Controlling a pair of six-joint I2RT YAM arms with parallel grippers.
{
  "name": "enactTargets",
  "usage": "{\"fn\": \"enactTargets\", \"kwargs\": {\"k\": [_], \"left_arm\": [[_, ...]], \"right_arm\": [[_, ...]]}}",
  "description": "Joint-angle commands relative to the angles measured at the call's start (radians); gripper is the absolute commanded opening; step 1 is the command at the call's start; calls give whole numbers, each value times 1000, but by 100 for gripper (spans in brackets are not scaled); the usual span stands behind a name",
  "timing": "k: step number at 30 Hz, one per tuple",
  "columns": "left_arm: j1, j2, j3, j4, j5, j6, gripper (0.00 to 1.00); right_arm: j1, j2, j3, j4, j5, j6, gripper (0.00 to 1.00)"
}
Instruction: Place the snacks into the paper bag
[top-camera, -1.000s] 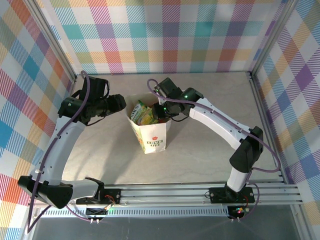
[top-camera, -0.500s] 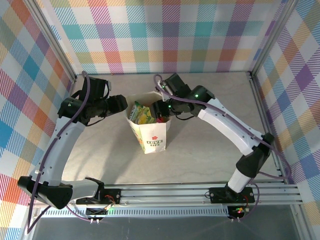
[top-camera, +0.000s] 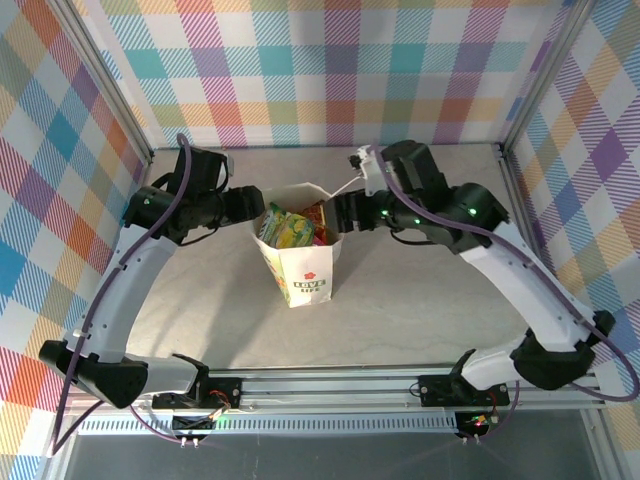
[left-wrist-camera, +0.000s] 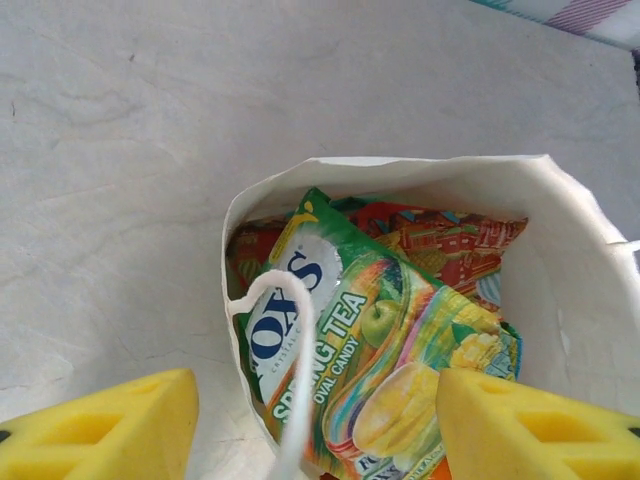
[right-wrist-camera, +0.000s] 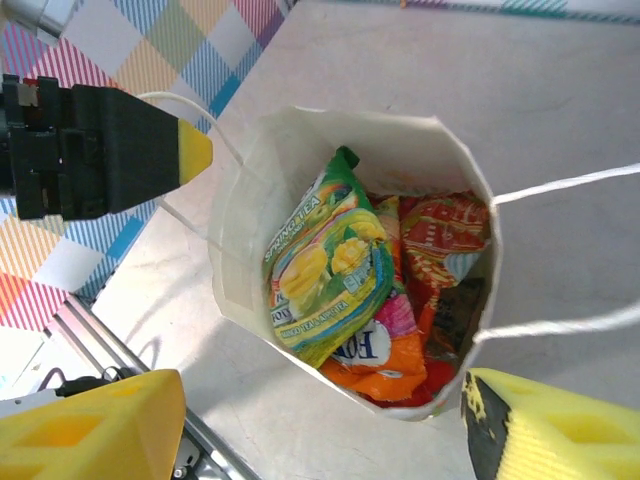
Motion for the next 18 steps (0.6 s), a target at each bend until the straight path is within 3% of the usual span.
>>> {"fn": "enactTargets", "kwargs": {"k": [1,8,10,11,15,18], "left_arm": [[-9,15,66,-25,-16,58,66],[-9,59,180,-21,27,128,79],[-9,76,213,-22,25,143,86],[-9,84,228,-24,16,148,99],[-4,117,284,-39,-39,174,100],[30,134,319,-45,-55,186,100]], "right_arm": [[-24,-84,-47,-20,65,-53,76],[-201,-296,-171,14,67,-107,87],[-255,-329,-185,2,78,-136,90],[-284,-343,-195,-1,83,-153,91],[-392,-382,-246,9,100,-204,99],[-516,-377,-273,15,31,-233,99]]}}
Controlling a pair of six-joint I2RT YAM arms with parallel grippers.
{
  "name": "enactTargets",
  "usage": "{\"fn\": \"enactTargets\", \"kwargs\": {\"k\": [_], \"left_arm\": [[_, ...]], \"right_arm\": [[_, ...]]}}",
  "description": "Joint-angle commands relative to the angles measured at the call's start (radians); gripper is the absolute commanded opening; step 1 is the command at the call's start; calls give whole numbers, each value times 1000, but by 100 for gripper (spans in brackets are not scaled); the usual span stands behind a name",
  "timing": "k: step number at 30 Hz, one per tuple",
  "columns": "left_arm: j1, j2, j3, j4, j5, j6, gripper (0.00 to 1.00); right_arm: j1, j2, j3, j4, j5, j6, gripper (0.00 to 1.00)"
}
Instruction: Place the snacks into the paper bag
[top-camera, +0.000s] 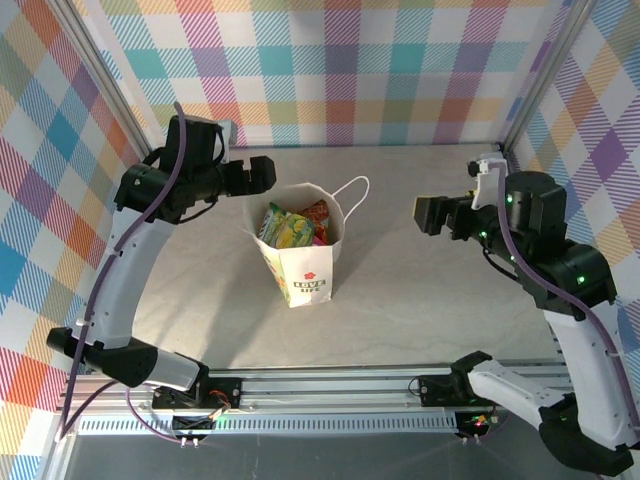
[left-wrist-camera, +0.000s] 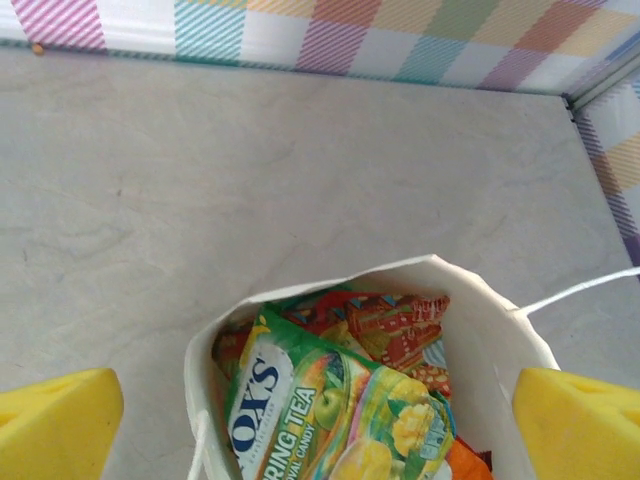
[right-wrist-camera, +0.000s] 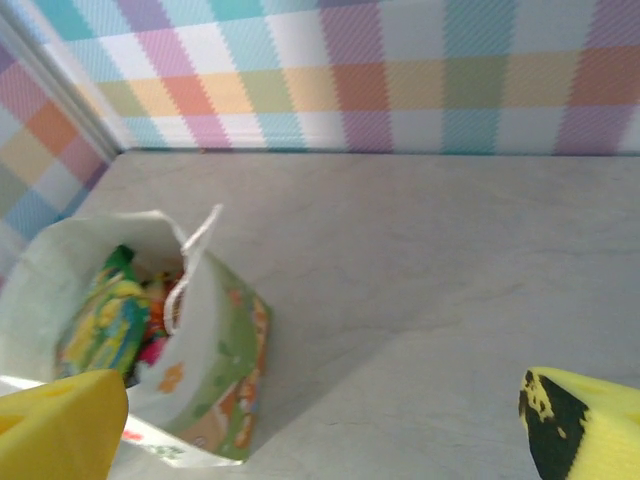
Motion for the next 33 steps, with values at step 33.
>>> {"fn": "enactTargets", "kwargs": {"k": [33], "left_arm": [[462,-12,-743,625,-92,29,99]], "right_arm": [[-626,310,-609,718,-426,23,99]]}}
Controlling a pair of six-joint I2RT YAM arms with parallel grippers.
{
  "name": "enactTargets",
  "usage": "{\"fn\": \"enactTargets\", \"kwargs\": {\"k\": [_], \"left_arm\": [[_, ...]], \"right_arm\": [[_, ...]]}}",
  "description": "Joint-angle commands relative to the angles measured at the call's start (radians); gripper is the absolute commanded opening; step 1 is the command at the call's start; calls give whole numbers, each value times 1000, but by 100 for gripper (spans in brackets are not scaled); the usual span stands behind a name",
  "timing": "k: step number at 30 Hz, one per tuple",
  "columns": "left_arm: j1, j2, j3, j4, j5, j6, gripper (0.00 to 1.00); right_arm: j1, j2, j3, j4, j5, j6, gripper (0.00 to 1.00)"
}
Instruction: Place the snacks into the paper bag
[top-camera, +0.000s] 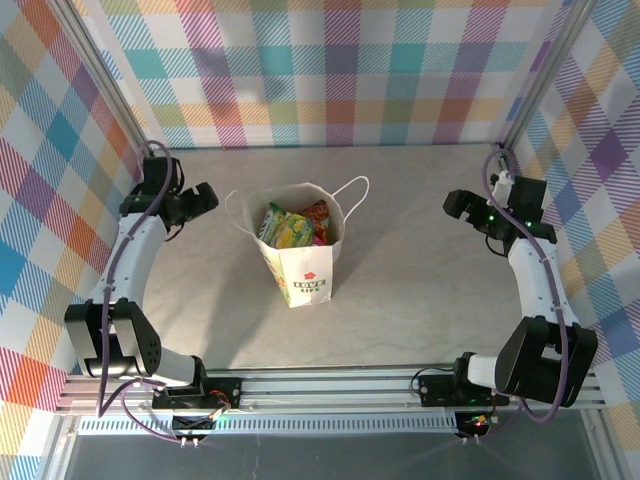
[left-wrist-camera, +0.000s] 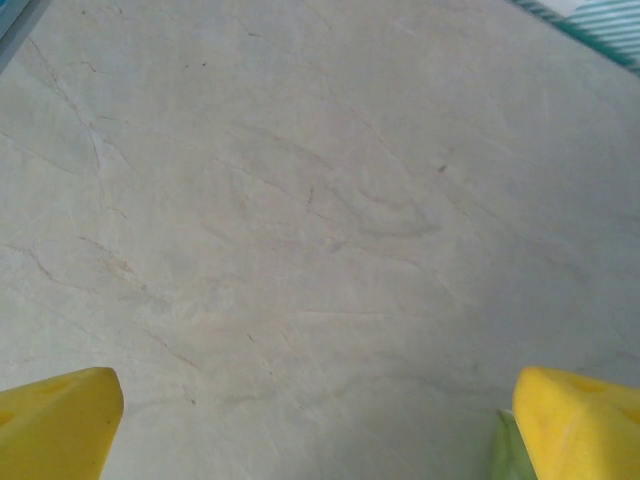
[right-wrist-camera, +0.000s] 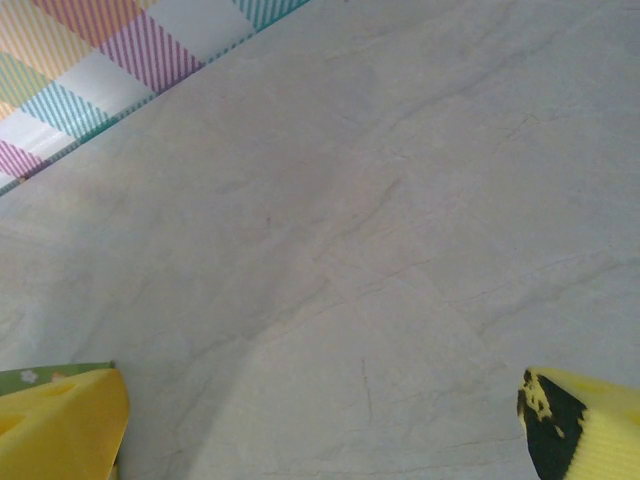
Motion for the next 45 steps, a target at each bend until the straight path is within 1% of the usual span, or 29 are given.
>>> {"fn": "enactTargets", "kwargs": {"k": [1,3,5,8,11,14,17,19,21,23,28,32,35,38,42,45], "left_arm": [[12,-17,-120,207,-19,88,100],[12,-43,-214,337,-18,126,100],[12,-86,-337,510,-36,148,100],[12,-113,-473,693,-33,175,99],[12,-89,-557,836,-7,197,100],[12,-62,-616,954,-16,199,100],[11,-50,-630,974,-27,175,100],[11,-38,-654,1026,-25,154,100],[11,-12,-666,1071,20,153,100],[7,9,-676,1096,41,169,100],[6,27,-759,1248,70,180,100],[6,49,-804,1345,82,184,100],[5,49,-806,1347,100,190,99],[-2,53,-822,1386,129,212,100],[-31,75,-853,1462,124,246,100],[-52,97,-856,1485,86,256,100]], "right_arm": [[-7,8,-53,142,25,-11,99],[-8,11,-95,188,47,-8,99],[-9,7,-147,262,71,2,99],[-7,7,-224,374,95,31,99],[-7,33,-273,465,115,44,99],[-6,67,-315,558,120,42,99],[-6,91,-351,638,124,34,99],[-5,104,-361,663,129,14,99],[-5,117,-381,707,135,7,99],[-3,128,-408,759,134,4,99],[26,142,-491,914,152,-19,99],[64,163,-539,1023,178,-49,99],[99,158,-542,1029,194,-91,99],[150,163,-576,1099,206,-151,99],[214,240,-616,1240,254,-214,99],[234,248,-582,1182,272,-233,99]]}}
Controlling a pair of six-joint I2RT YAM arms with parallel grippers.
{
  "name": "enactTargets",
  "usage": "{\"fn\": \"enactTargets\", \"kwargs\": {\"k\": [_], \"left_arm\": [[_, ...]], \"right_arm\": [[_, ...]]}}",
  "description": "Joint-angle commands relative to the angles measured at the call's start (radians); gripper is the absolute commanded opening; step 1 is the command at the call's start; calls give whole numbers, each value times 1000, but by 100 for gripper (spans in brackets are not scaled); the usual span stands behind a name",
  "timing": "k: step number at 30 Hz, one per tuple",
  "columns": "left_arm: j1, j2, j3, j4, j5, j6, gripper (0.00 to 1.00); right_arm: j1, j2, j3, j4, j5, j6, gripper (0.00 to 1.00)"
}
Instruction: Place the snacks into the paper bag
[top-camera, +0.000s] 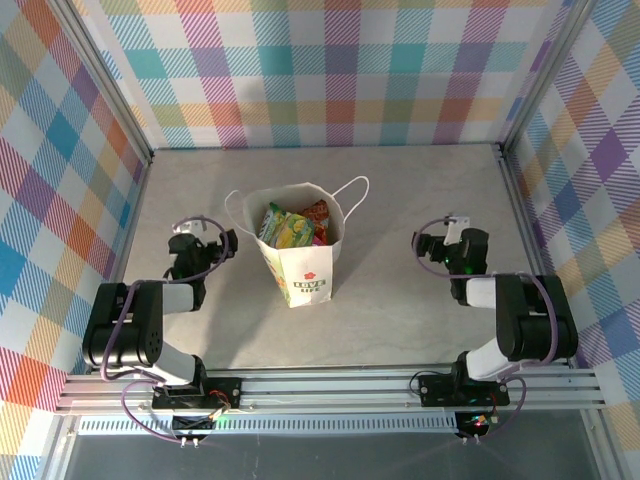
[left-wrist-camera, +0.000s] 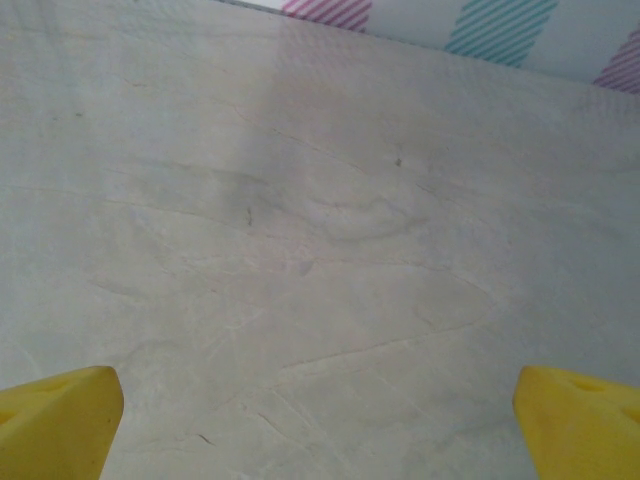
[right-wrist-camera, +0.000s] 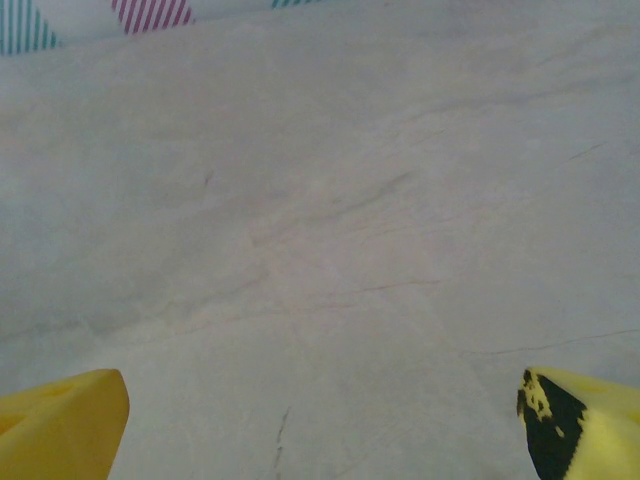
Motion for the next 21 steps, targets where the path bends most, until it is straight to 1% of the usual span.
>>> {"fn": "enactTargets", "kwargs": {"k": [1,3,4,6,8,14,21], "left_arm": [[-23,45,-18,111,-17,37,100],[-28,84,-18,162,-31,40,100],[-30,70,-13,124,-33,41,100],[-31,79,-10,136,-42,41,100],[-35,76,-2,111,-49,43,100],[-67,76,17,78,-116,58,100],[-69,76,17,75,-119,59,100]], "right_arm": [[10,9,19,48,46,-53,99],[10,9,20,48,50,-52,99],[10,11,20,49,50,-51,99],[9,11,22,47,53,-48,99],[9,10,20,48,53,-48,99],[9,10,20,48,53,-48,99],[9,11,20,47,53,-48,99]]}}
